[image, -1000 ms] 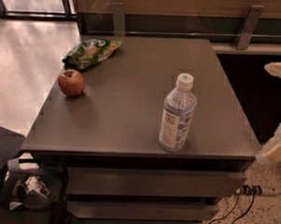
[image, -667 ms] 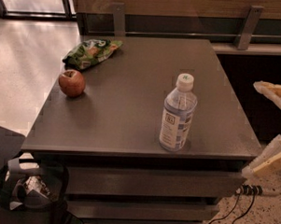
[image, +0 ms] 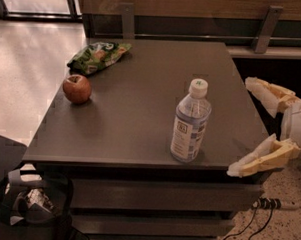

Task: Move blue plastic bottle near green rice chip bag

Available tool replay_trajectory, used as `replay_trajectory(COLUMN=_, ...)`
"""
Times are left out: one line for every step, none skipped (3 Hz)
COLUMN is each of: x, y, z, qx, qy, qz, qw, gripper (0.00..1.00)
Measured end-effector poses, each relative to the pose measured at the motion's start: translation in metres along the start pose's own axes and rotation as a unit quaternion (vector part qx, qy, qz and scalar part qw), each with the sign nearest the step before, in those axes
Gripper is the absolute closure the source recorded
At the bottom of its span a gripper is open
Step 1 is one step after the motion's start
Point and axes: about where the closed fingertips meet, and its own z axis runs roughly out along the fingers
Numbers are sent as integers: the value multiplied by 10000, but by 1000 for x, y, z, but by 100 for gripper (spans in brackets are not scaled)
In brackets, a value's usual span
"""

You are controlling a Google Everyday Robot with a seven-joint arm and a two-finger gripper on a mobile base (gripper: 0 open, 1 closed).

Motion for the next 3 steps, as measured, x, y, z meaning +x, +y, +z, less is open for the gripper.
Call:
replay_trajectory(x=-20, y=-6, z=19, qx=-40, qy=-708, qz=243, qw=9972, gripper=0)
replay_trajectory(x=-24, y=-18, z=41, qx=-113, qy=-1038, qz=602, qw=9927, gripper=0)
replay_trajectory(x=-20, y=-23, z=54, qx=-144, qy=-1081, qz=827, qw=9906, gripper=0)
